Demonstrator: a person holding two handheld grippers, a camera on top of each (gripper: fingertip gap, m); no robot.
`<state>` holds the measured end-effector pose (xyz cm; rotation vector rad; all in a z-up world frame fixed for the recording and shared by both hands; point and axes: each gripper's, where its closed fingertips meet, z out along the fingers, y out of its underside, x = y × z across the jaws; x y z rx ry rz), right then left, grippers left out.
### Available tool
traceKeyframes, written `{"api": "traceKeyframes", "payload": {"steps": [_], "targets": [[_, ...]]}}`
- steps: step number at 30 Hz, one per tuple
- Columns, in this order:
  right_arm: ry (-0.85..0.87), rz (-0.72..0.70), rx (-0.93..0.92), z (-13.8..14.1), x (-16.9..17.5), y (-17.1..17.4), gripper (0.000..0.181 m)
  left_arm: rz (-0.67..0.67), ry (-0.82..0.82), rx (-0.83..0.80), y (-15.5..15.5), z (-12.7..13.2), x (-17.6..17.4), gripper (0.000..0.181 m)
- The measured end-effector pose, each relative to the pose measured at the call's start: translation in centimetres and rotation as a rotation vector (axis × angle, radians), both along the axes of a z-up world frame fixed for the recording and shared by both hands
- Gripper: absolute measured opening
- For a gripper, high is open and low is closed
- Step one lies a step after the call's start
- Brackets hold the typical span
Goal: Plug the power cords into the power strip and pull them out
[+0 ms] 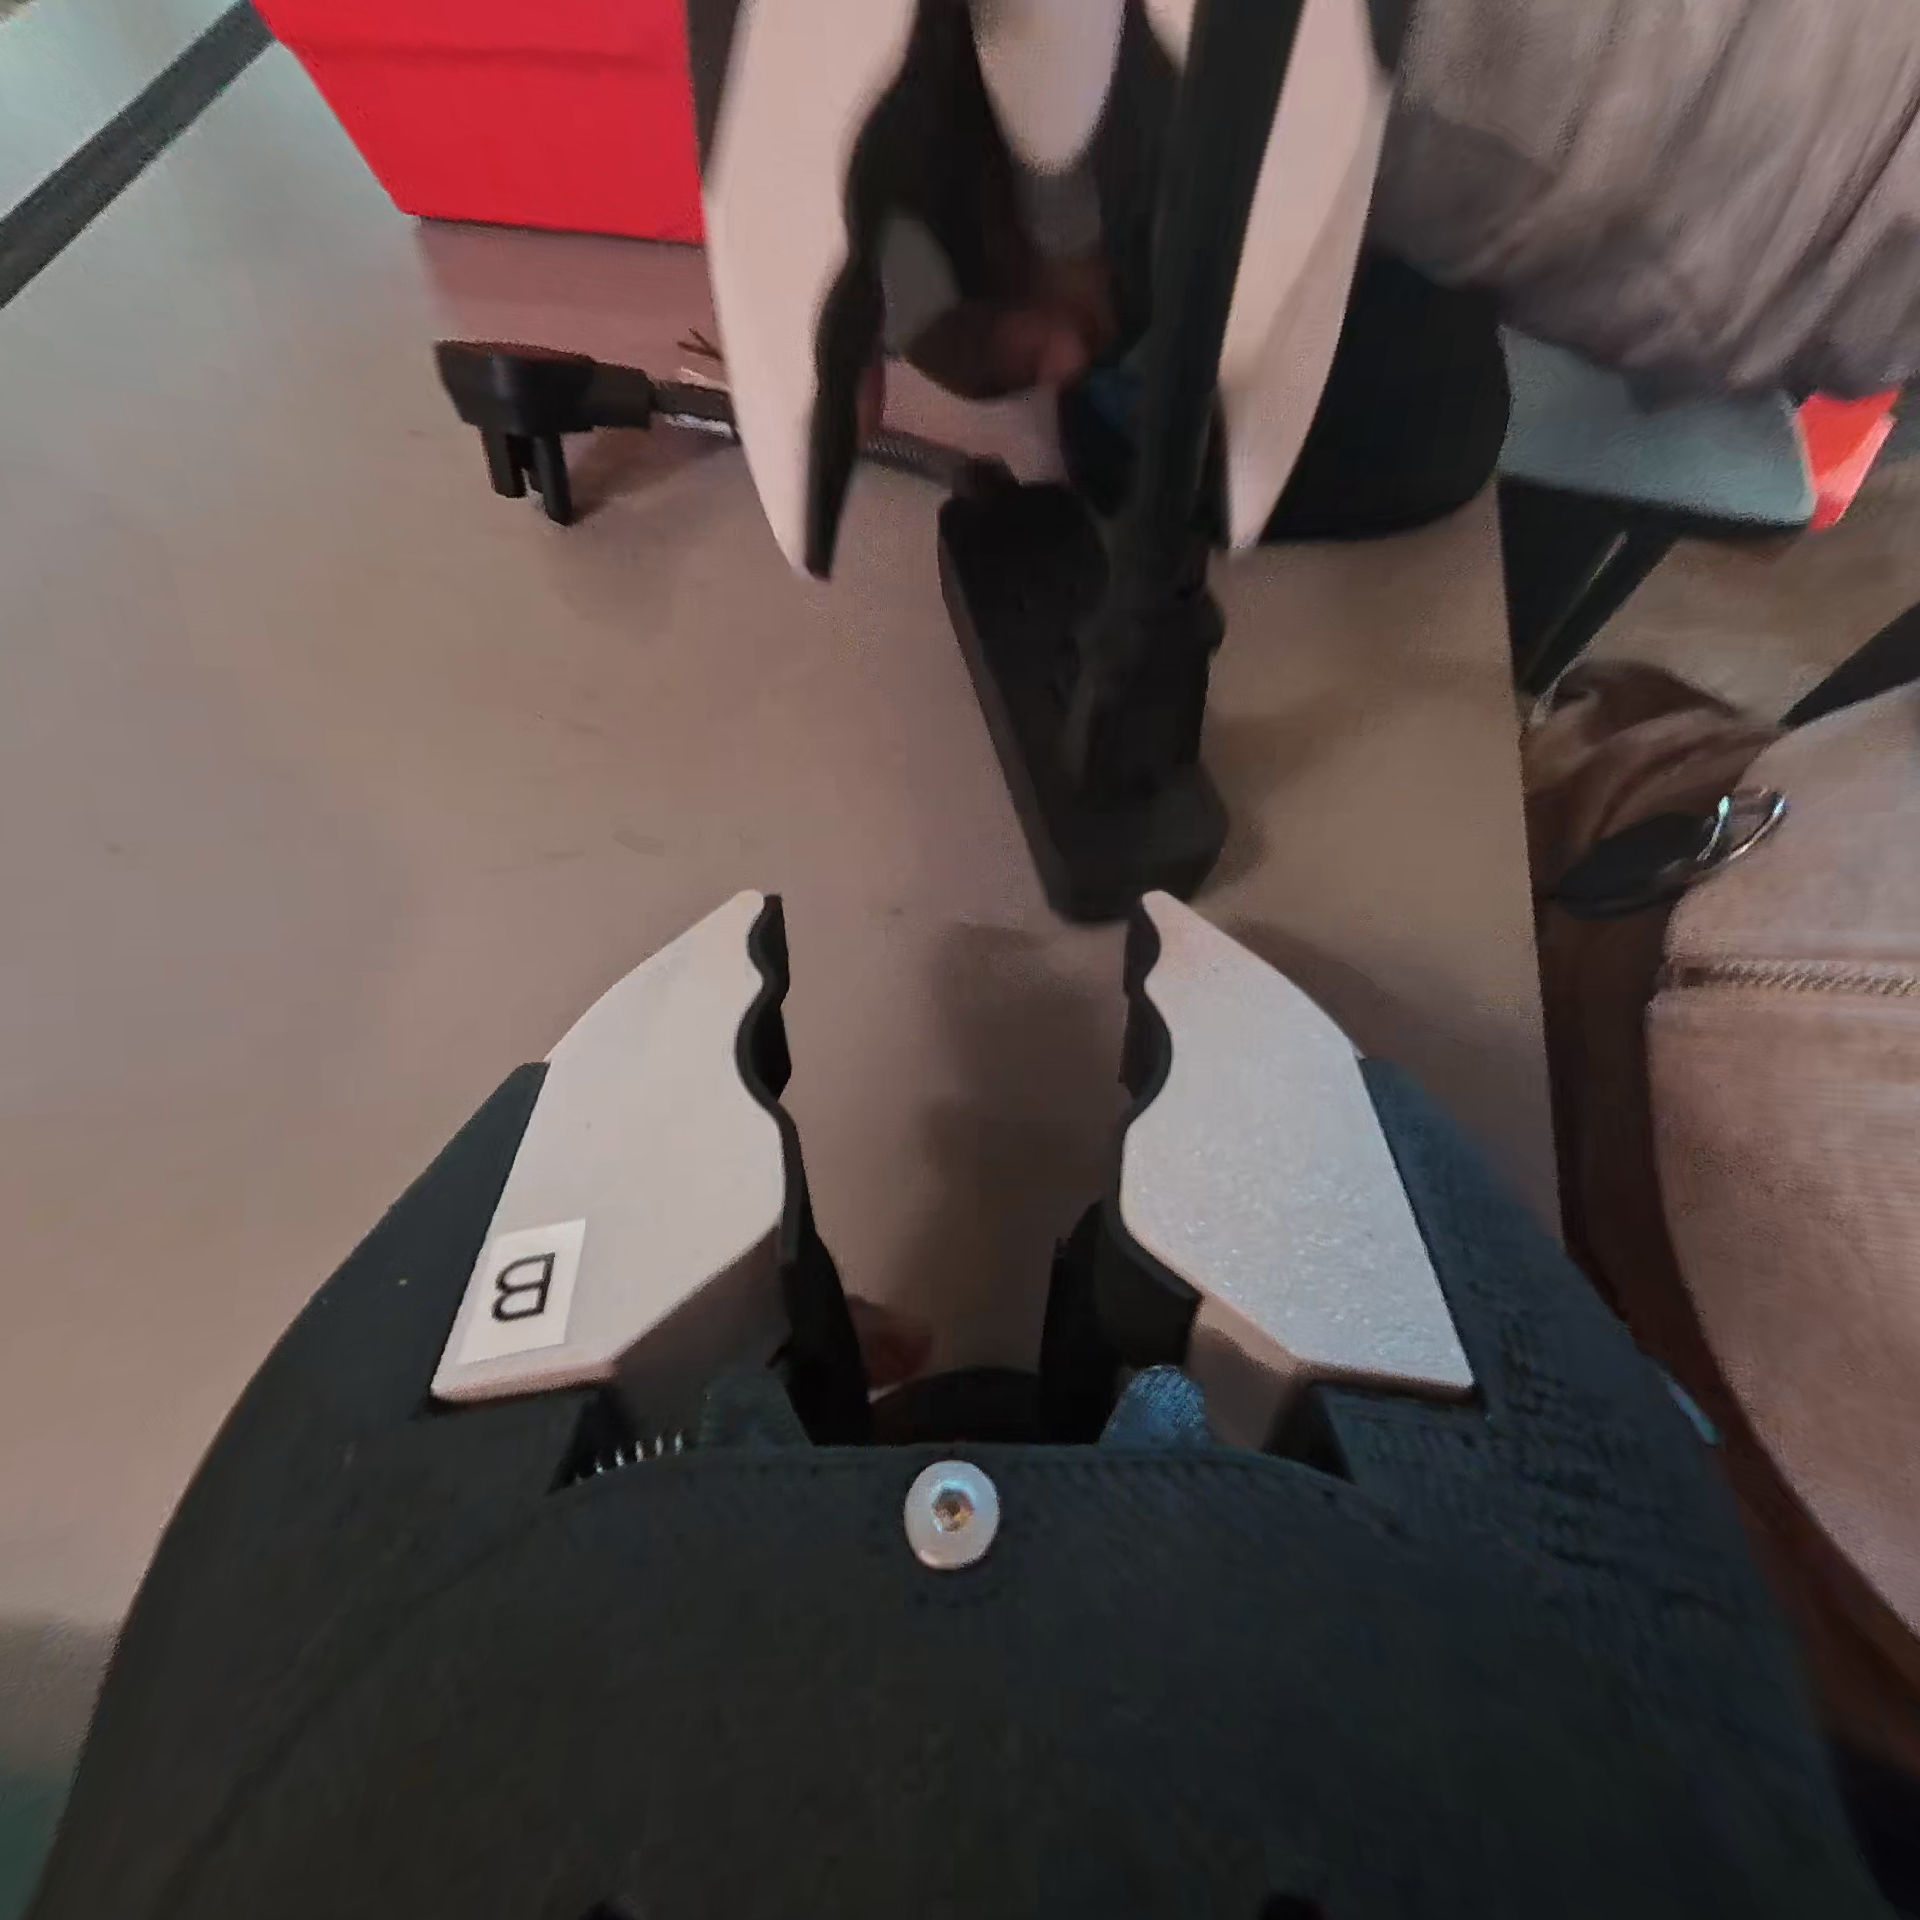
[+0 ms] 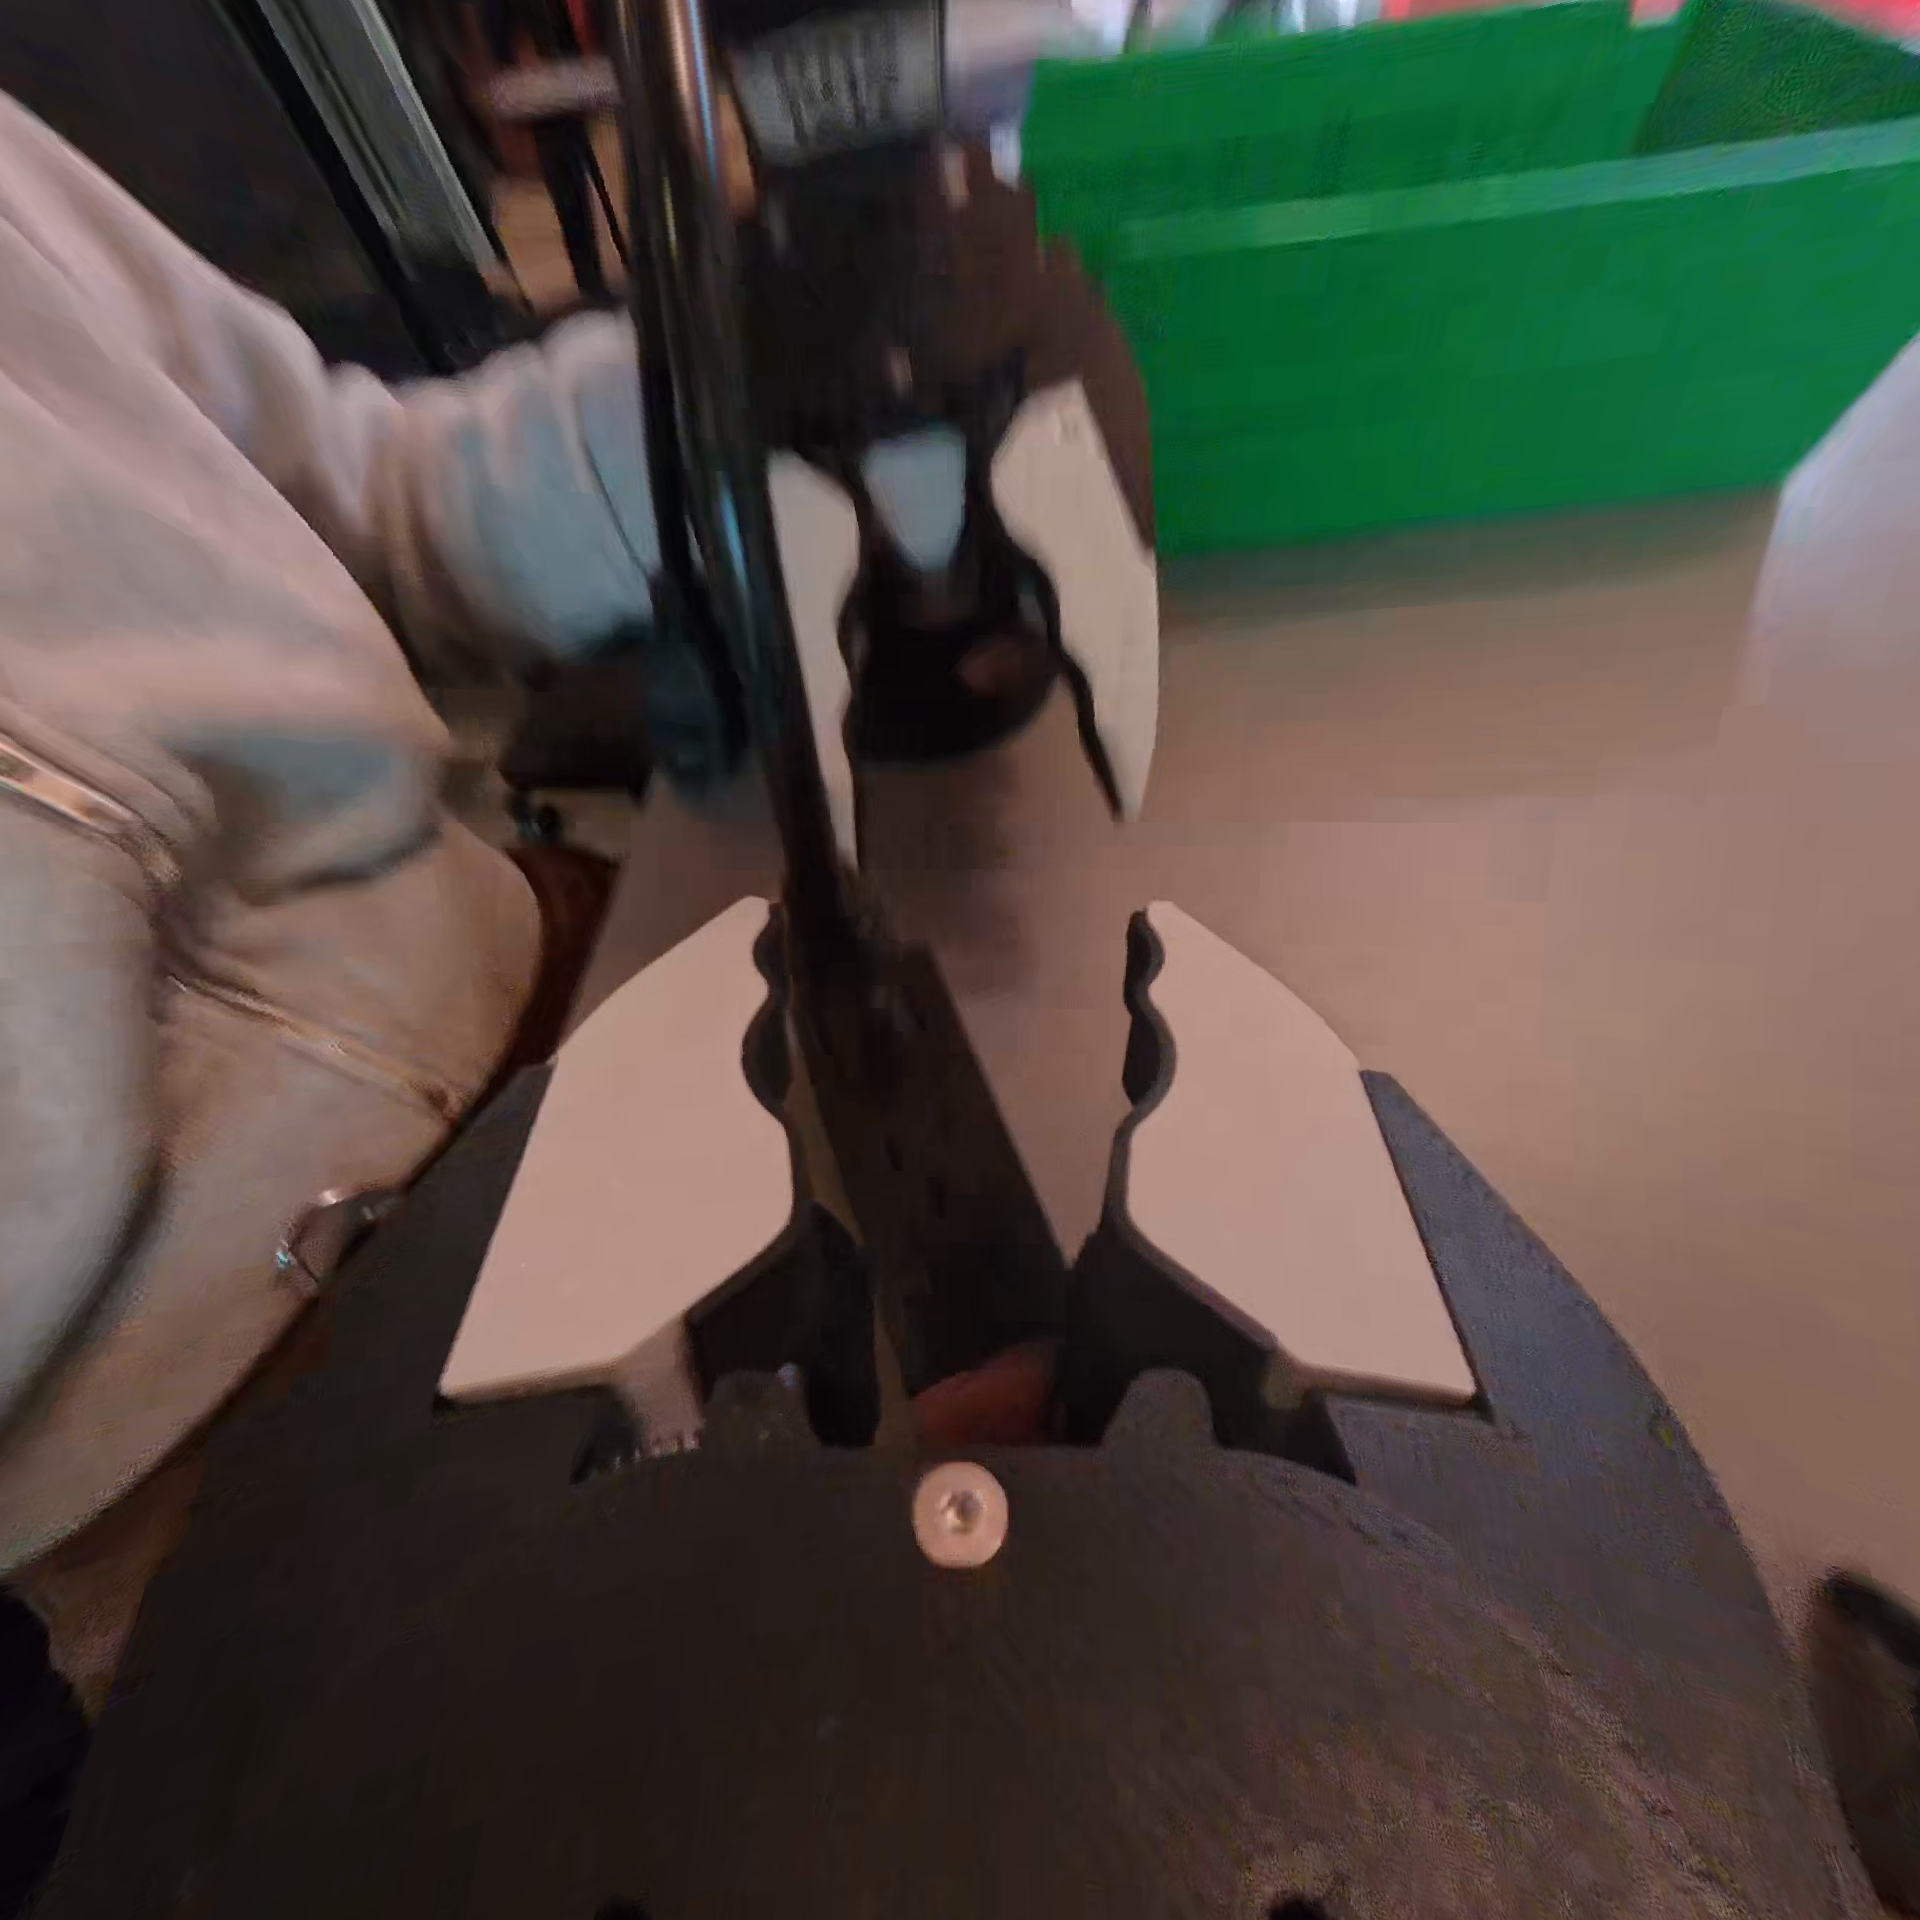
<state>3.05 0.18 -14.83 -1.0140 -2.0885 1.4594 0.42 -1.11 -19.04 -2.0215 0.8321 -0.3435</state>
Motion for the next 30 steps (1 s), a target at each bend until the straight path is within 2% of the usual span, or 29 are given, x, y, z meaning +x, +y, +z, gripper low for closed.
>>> {"api": "traceKeyframes", "payload": {"steps": [2,4,6,7,10,11,14,15,17,20,21,22,23,24,26,27,28,29,30], "targets": [[0.043,0.066,-0.013,1.0,0.2,-1.2,0.059,-0.019,0.076,-0.011,-0.2,-0.9,0.4,0.066],[0.002,0.154,0.012,-0.1,0.8,-2.1,0.057,-0.002,0.144,0.001,-0.1,-1.3,0.3,0.085],[-0.047,0.256,-0.035,-0.7,2.1,-2.7,0.053,-0.022,0.159,0.013,-0.6,-1.2,0.9,0.088],[-0.066,0.268,-0.018,-1.2,2.5,-2.5,0.056,-0.035,0.152,0.006,-0.9,-1.1,1.3,0.087],[-0.109,0.265,0.026,-1.5,3.6,-1.6,0.081,-0.017,0.142,0.016,-1.5,-0.8,1.1,0.081],[-0.143,0.265,0.071,-2.1,4.1,-1.2,0.081,0.008,0.135,0.017,-1.5,-0.7,0.6,0.080],[-0.249,0.198,0.454,-6.1,4.2,1.7,0.074,0.154,0.100,0.027,-1.1,0.1,-1.9,0.076],[-0.252,0.190,0.527,-6.8,3.9,2.0,0.068,0.227,0.092,0.056,-1.0,0.8,-3.2,0.076],[-0.247,0.166,0.517,-7.4,3.0,1.6,0.048,0.433,0.046,0.188,-1.4,3.8,-6.5,0.075],[-0.270,0.035,0.395,-7.5,0.8,1.8,0.048,0.759,-0.108,0.521,-5.3,11.4,-11.4,0.063],[-0.276,-0.005,0.362,-7.5,0.1,2.0,0.047,0.767,-0.165,0.638,-7.4,13.8,-11.1,0.057],[-0.283,-0.037,0.336,-7.5,-0.5,2.1,0.047,0.681,-0.221,0.720,-9.1,15.7,-9.3,0.046],[-0.287,-0.052,0.326,-7.5,-1.0,2.0,0.047,0.550,-0.271,0.733,-10.3,16.5,-6.5,0.034],[-0.288,-0.052,0.329,-7.5,-1.2,1.9,0.047,0.411,-0.317,0.656,-10.8,15.9,-3.4,0.029],[-0.289,-0.046,0.327,-7.5,-1.6,1.5,0.047,0.121,-0.396,0.266,-11.1,11.3,2.8,0.032],[-0.286,-0.046,0.323,-7.5,-1.7,1.4,0.047,0.073,-0.423,0.087,-10.8,8.8,4.3,0.035],[-0.282,-0.049,0.319,-7.5,-1.7,1.4,0.047,0.126,-0.411,-0.010,-9.8,6.7,4.3,0.034],[-0.276,-0.051,0.314,-7.5,-1.6,1.4,0.047,0.207,-0.374,-0.015,-8.9,5.4,3.5,0.034],[-0.268,-0.052,0.308,-7.5,-1.5,1.5,0.047,0.310,-0.332,0.075,-8.3,5.5,2.0,0.034]]}}
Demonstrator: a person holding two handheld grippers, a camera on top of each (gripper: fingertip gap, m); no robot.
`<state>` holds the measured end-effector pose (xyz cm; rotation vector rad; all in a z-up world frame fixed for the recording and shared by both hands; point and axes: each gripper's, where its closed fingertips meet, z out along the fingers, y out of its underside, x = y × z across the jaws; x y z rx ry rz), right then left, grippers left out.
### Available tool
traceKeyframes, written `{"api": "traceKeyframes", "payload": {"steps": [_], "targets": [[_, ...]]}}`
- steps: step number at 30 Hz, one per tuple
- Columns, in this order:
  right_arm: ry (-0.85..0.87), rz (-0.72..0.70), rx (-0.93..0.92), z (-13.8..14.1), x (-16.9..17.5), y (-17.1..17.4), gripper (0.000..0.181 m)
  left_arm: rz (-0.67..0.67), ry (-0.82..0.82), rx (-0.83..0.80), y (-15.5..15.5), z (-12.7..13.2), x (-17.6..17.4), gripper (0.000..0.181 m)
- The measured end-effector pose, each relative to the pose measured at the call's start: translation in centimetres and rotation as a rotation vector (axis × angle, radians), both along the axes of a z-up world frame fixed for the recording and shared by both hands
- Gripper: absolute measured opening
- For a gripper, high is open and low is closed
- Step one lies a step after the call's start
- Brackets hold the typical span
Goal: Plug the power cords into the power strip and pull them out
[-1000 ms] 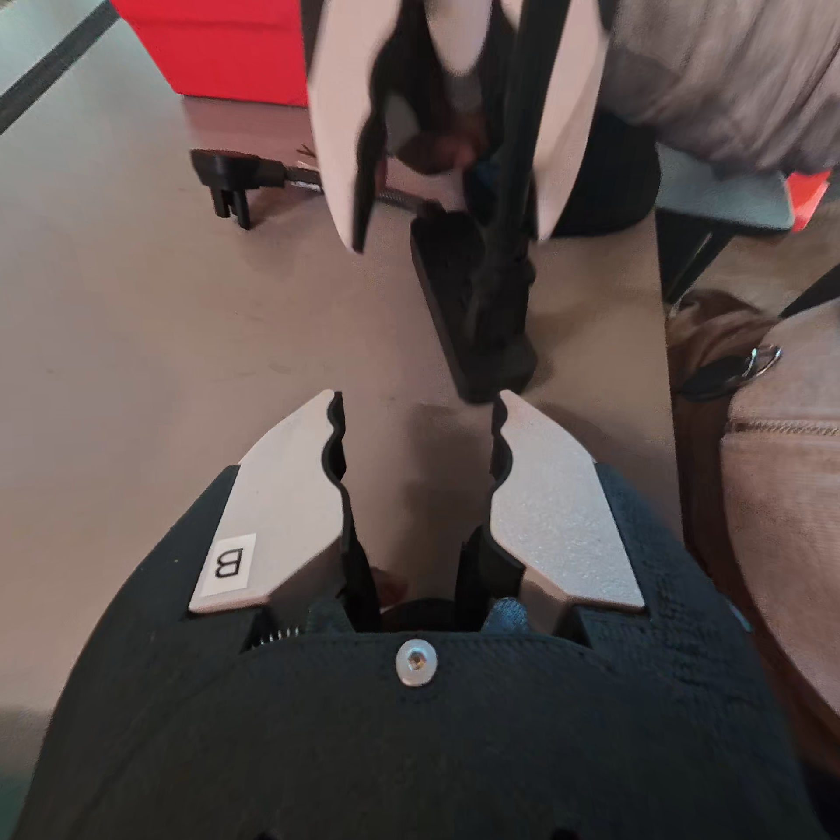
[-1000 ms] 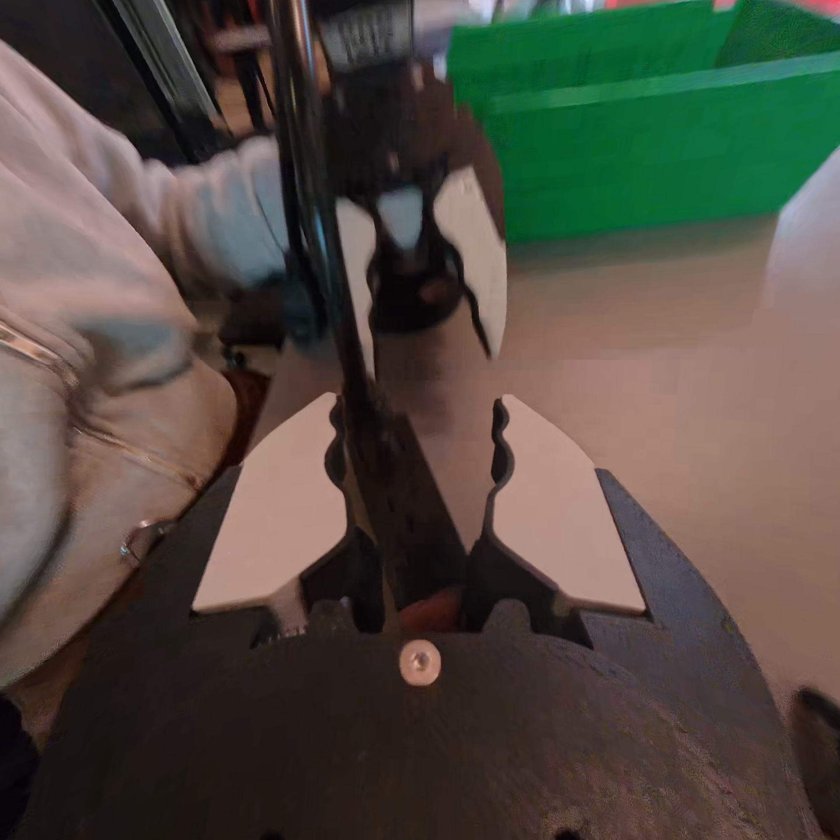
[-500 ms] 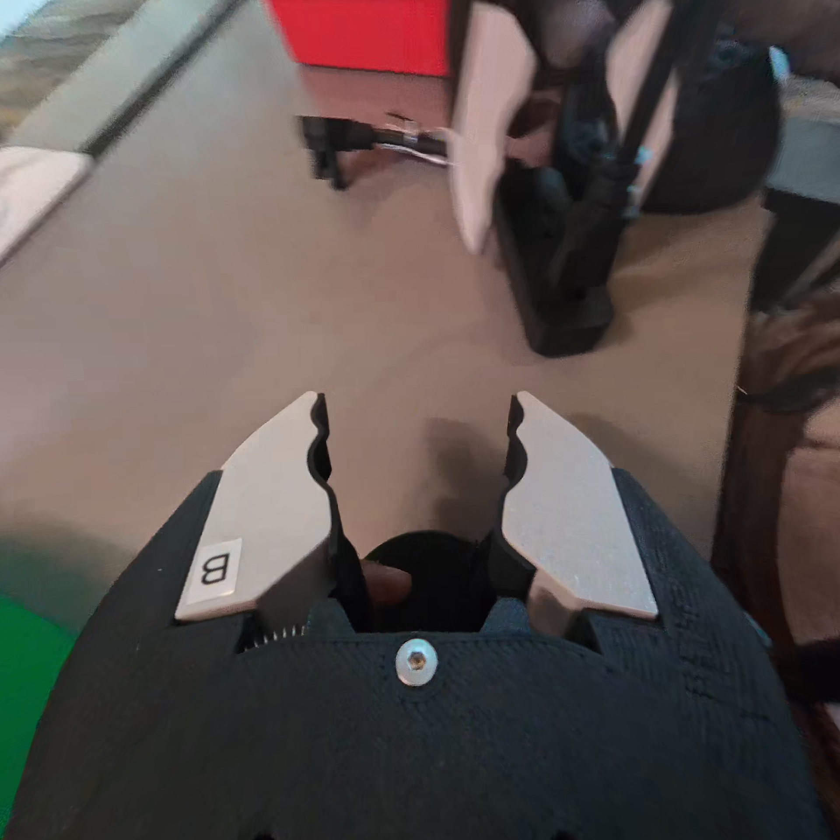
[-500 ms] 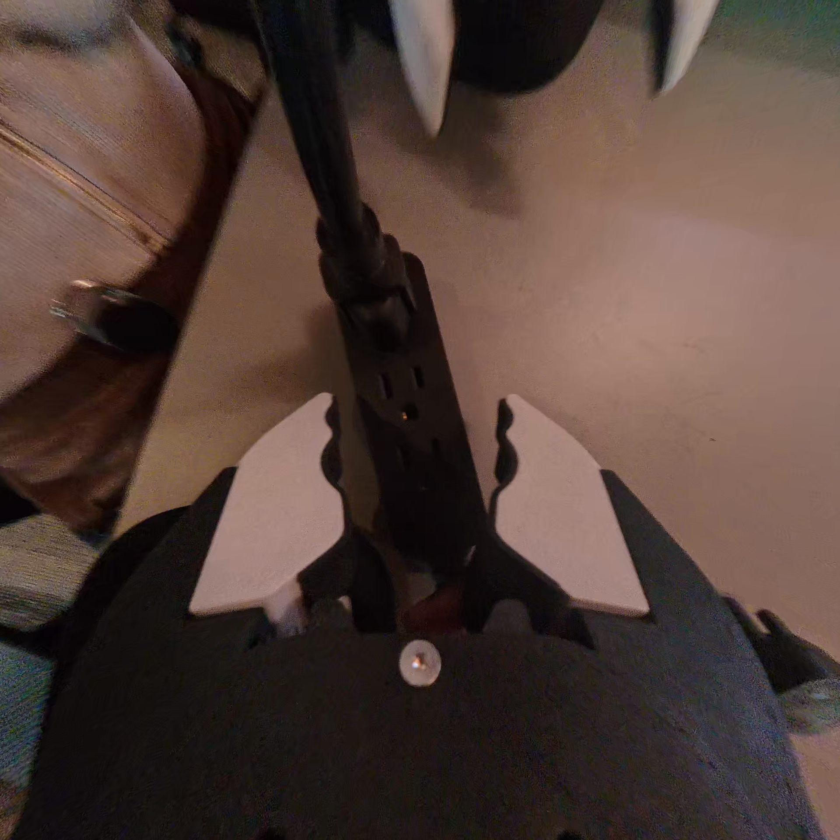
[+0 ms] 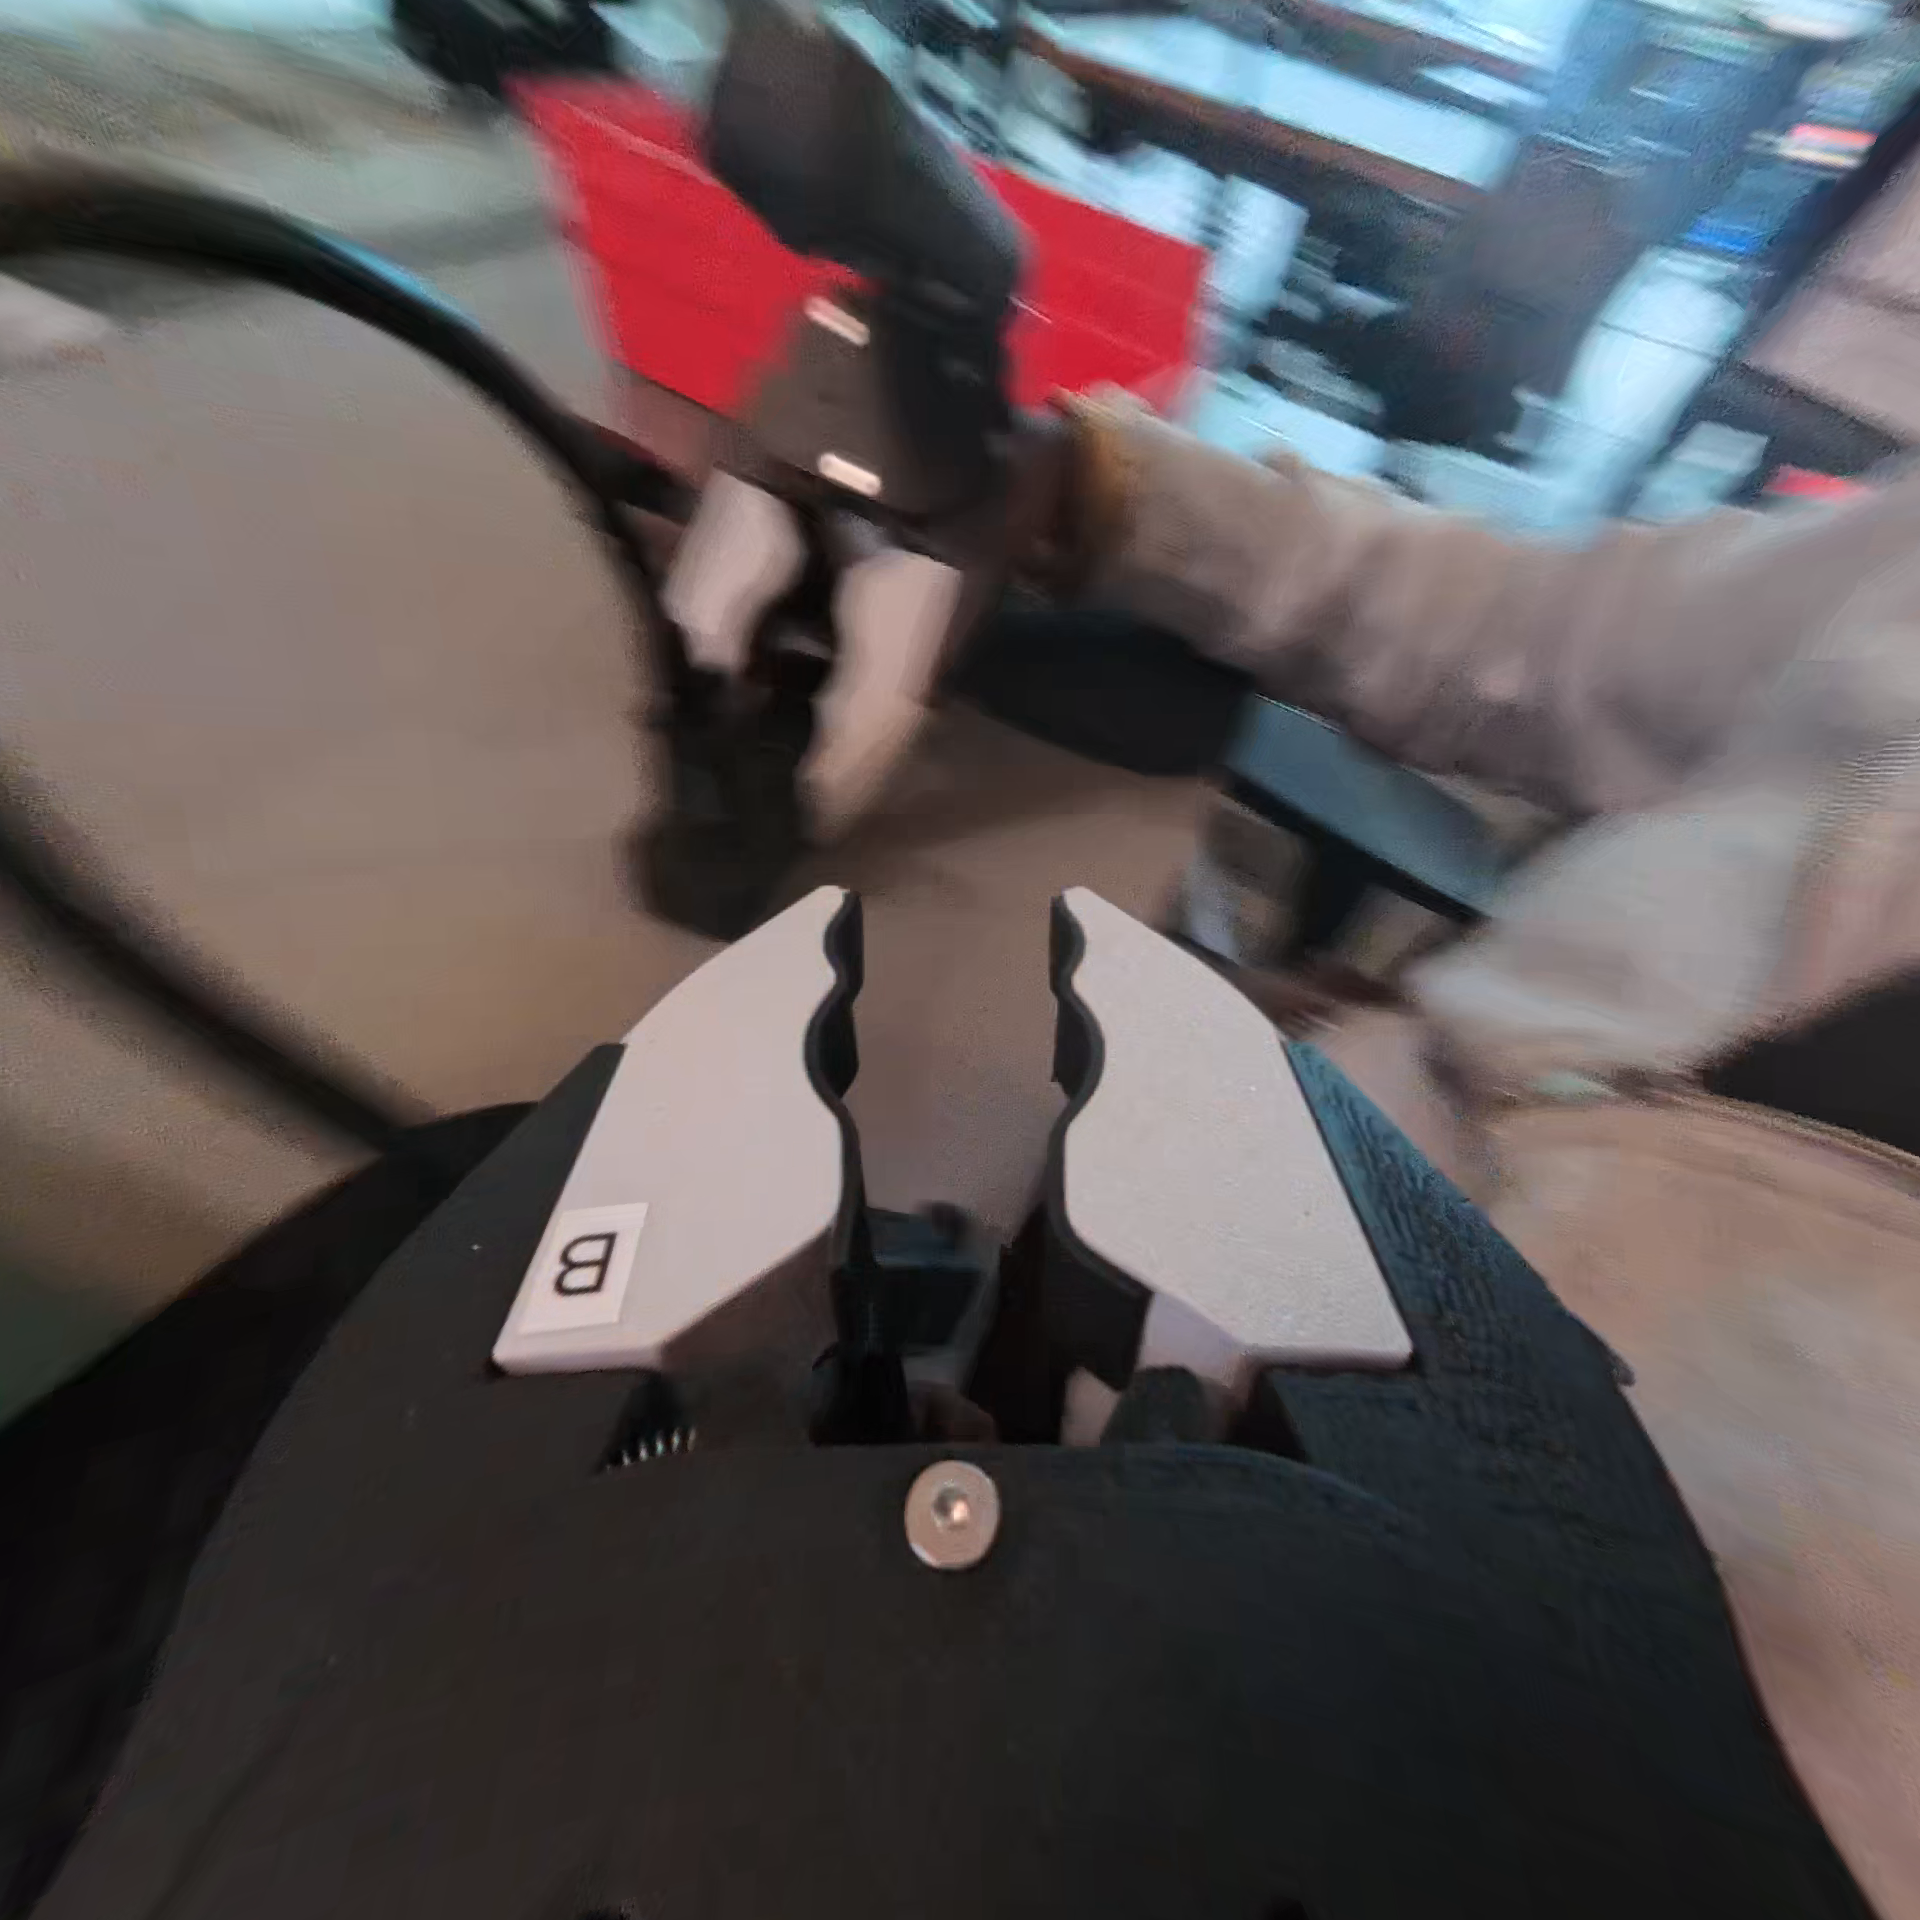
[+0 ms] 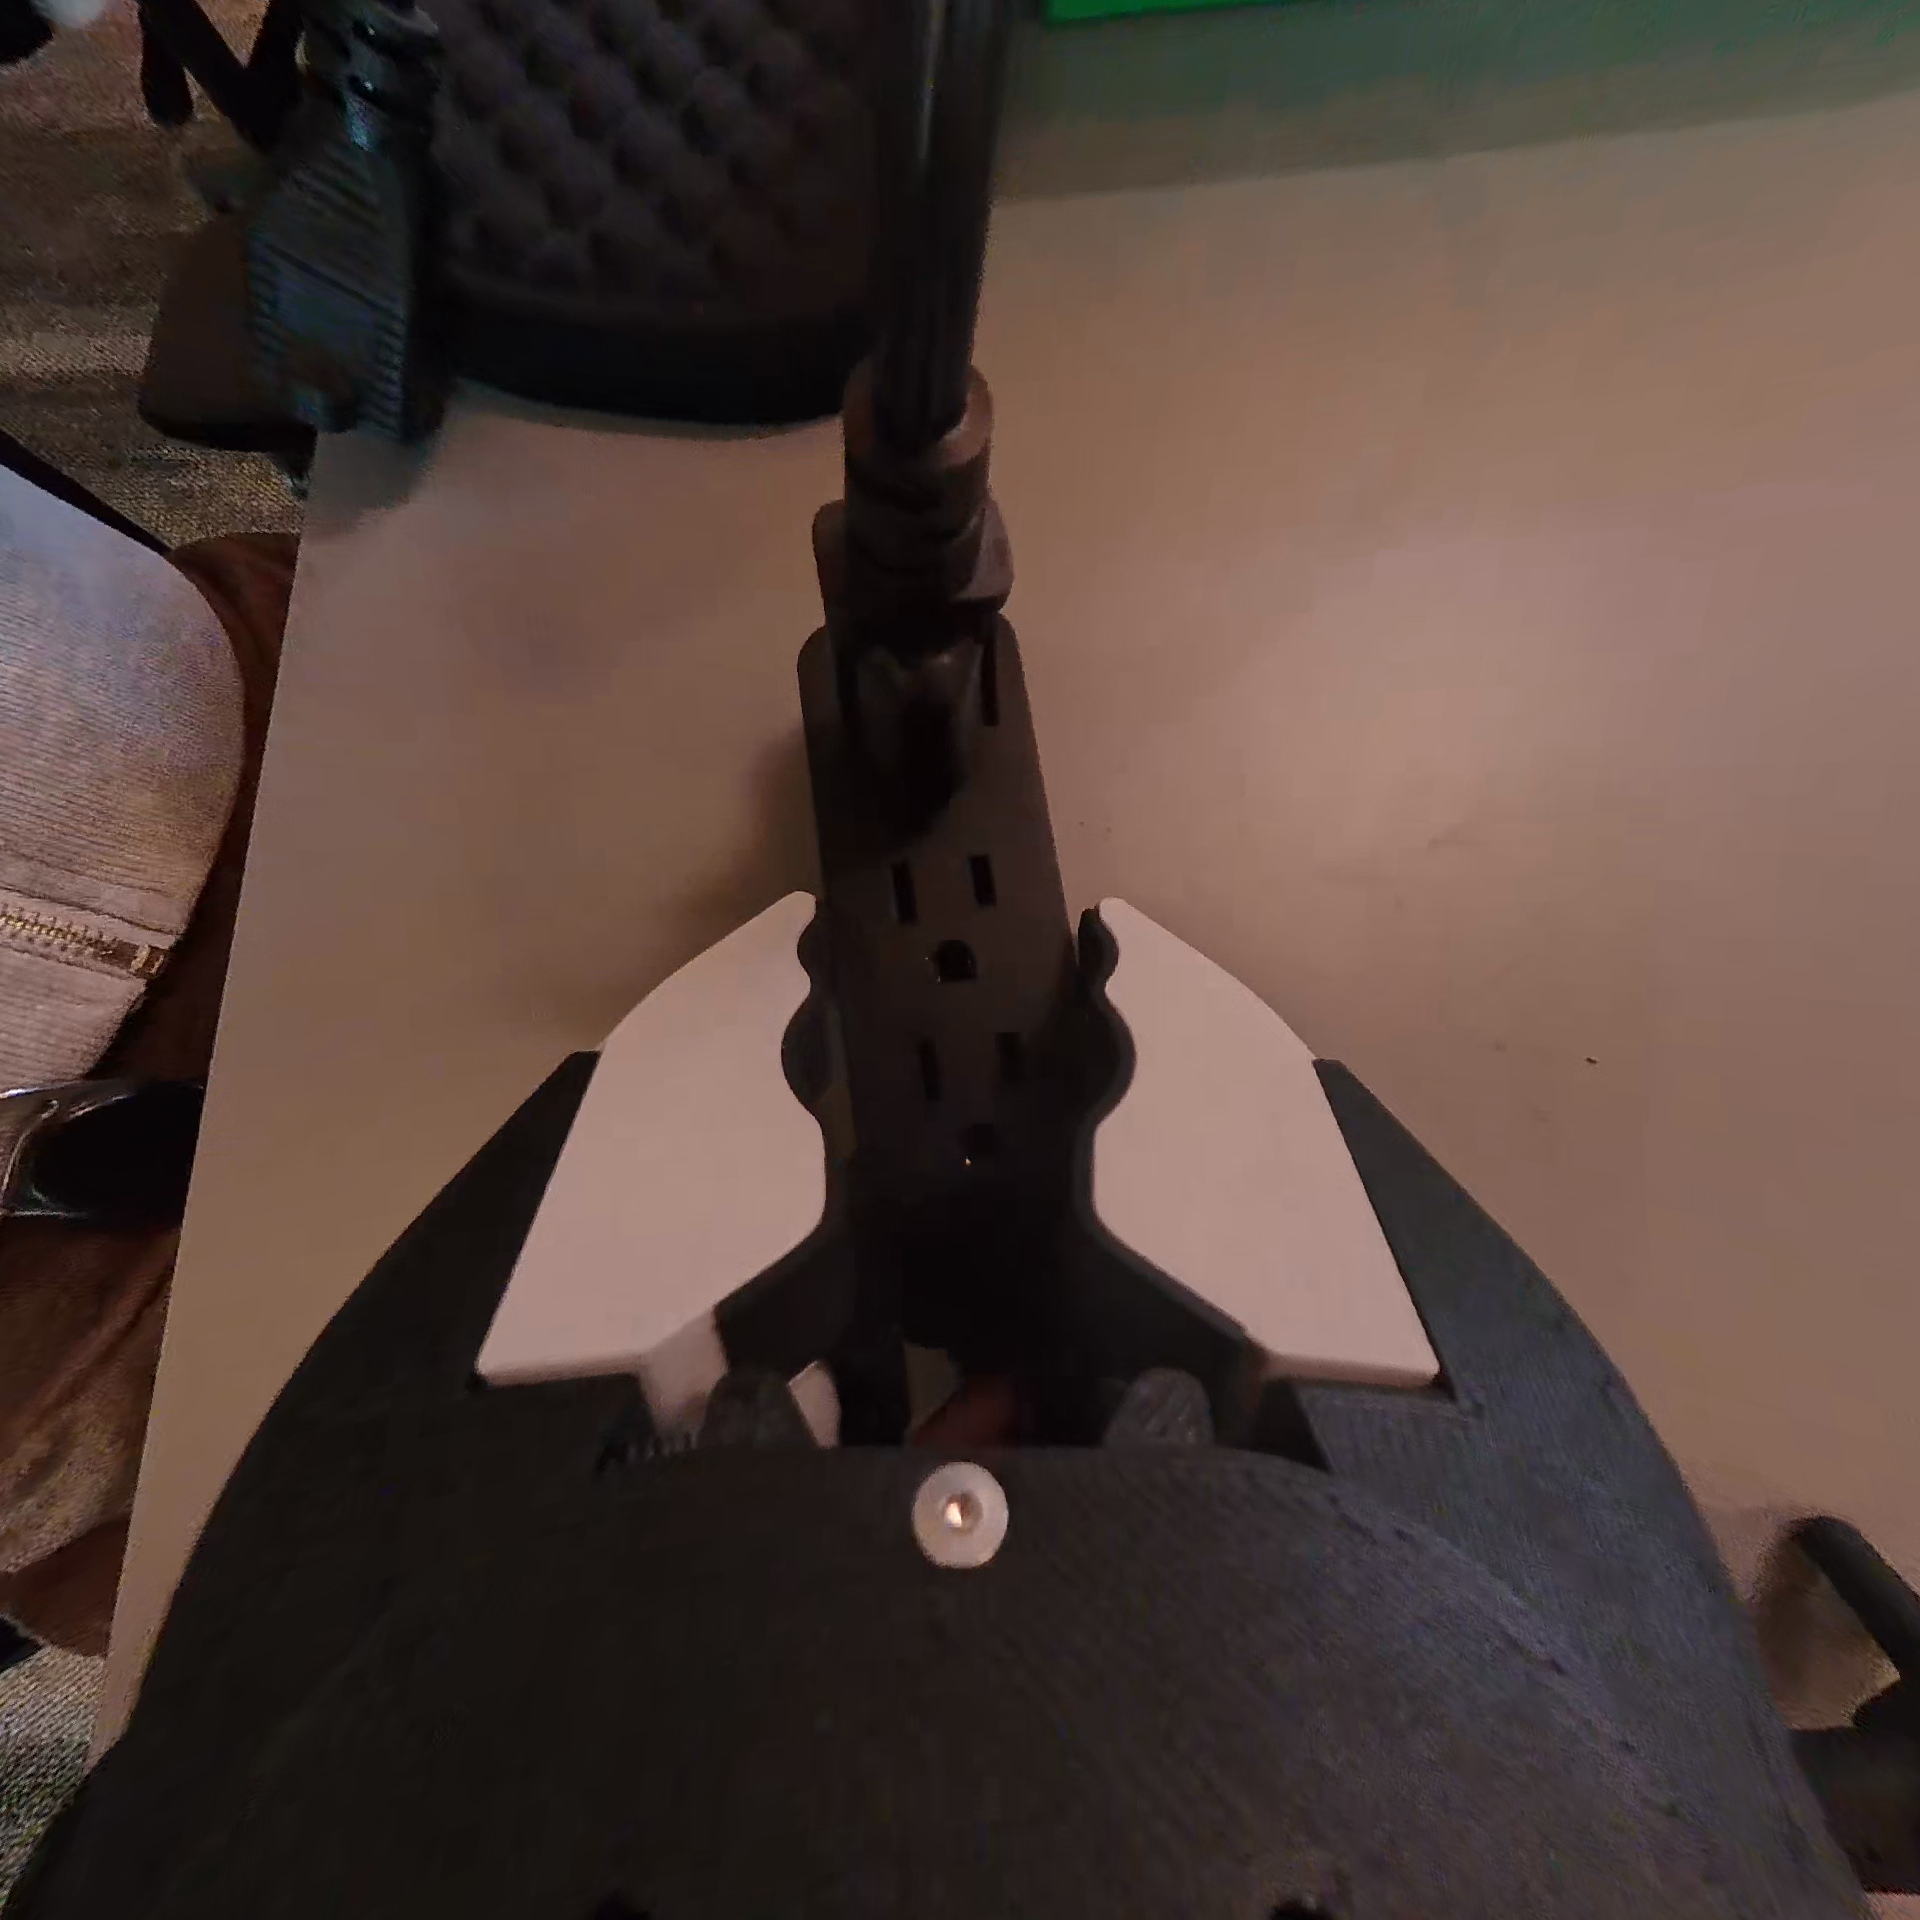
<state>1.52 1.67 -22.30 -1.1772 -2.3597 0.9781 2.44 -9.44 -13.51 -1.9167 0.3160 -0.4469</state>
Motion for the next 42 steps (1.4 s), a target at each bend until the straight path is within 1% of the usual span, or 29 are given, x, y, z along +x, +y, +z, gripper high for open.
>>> {"api": "traceKeyframes", "payload": {"steps": [2,3,4,5,6,7,8,9,10,12,15,16,18,19,21,23,24,25,26,27,28,29,30,32,34,36,38,40,42], "targets": [[0.010,0.003,-0.007,0.0,0.2,0.1,0.047,0.406,0.210,0.182,0.3,2.1,-6.3,0.047],[0.011,0.006,-0.009,0.0,0.3,0.2,0.047,0.535,0.321,0.256,-0.5,3.2,-8.5,0.052],[0.009,0.008,-0.010,0.0,0.3,0.1,0.047,0.582,0.356,0.284,-1.1,3.6,-9.2,0.059],[0.006,0.010,-0.012,0.0,0.3,0.1,0.047,0.567,0.332,0.240,-1.3,2.7,-9.0,0.064],[0.006,0.011,-0.014,0.0,0.3,0.1,0.047,0.510,0.293,0.135,-1.4,0.6,-8.3,0.067],[0.008,0.011,-0.014,0.0,0.3,0.1,0.047,0.441,0.258,0.013,-1.5,-1.9,-7.5,0.062],[0.009,0.010,-0.014,0.0,0.3,0.1,0.047,0.364,0.236,-0.080,-1.6,-4.0,-6.7,0.041],[0.008,0.010,-0.014,0.0,0.3,0.1,0.047,0.343,0.194,-0.070,-1.2,-4.2,-6.5,0.031],[0.007,0.011,-0.015,0.0,0.3,0.1,0.047,0.343,0.186,-0.037,-0.9,-3.6,-6.7,0.021],[0.006,0.011,-0.018,0.0,0.4,0.1,0.047,0.329,0.253,0.018,-0.6,-1.2,-7.0,0.018],[0.002,0.002,-0.024,0.0,0.4,0.1,0.047,0.398,0.568,0.085,0.2,2.2,-9.8,0.013],[-0.006,-0.007,-0.027,0.0,0.4,0.1,0.047,0.414,0.646,0.100,0.8,2.6,-10.7,0.012],[-0.020,-0.040,-0.031,0.0,0.3,0.2,0.047,0.423,0.703,0.076,2.4,1.6,-12.4,0.013],[-0.022,-0.059,-0.030,-0.1,0.3,0.3,0.047,0.423,0.713,0.036,3.2,0.5,-13.0,0.016],[-0.024,-0.090,-0.033,-0.1,0.3,0.5,0.047,0.458,0.789,-0.006,3.7,-0.2,-14.1,0.044],[-0.032,-0.119,-0.049,0.0,0.1,0.7,0.047,0.557,0.801,0.103,3.6,2.3,-14.3,0.069],[-0.037,-0.124,-0.059,0.0,0.0,0.7,0.047,0.639,0.755,0.194,3.1,4.3,-14.2,0.091],[-0.038,-0.117,-0.065,0.0,-0.1,0.6,0.047,0.674,0.694,0.293,2.6,6.1,-13.3,0.099],[-0.032,-0.099,-0.065,0.0,-0.1,0.4,0.046,0.618,0.613,0.413,2.4,7.4,-11.1,0.099],[-0.025,-0.076,-0.063,0.0,-0.1,0.2,0.046,0.483,0.512,0.521,2.5,8.0,-7.9,0.089],[-0.019,-0.057,-0.057,0.0,-0.1,-0.1,0.046,0.271,0.423,0.558,2.6,7.1,-4.1,0.073],[-0.016,-0.045,-0.050,0.0,-0.1,-0.2,0.046,0.111,0.345,0.492,3.1,5.1,-1.6,0.076],[-0.014,-0.037,-0.045,-0.1,0.0,-0.3,0.046,0.034,0.310,0.360,3.9,2.6,-0.8,0.081],[-0.013,-0.034,-0.048,-0.1,0.0,-0.4,0.046,-0.045,0.329,0.167,5.7,-1.7,-1.2,0.080],[-0.013,-0.030,-0.050,-0.1,0.0,-0.5,0.046,-0.126,0.310,0.018,6.6,-4.0,-1.3,0.072],[-0.015,-0.025,-0.057,0.0,0.0,-0.5,0.046,-0.214,0.272,-0.062,7.0,-4.4,-1.0,0.062],[-0.019,-0.025,-0.063,-0.1,0.0,-0.5,0.046,-0.203,0.323,-0.063,8.3,-5.0,-1.9,0.054],[-0.021,-0.029,-0.067,-0.1,0.0,-0.5,0.046,-0.273,0.354,-0.145,8.1,-6.3,-1.9,0.052],[-0.020,-0.032,-0.068,-0.1,-0.1,-0.5,0.046,-0.286,0.380,-0.188,8.3,-7.1,-2.0,0.050]]}}
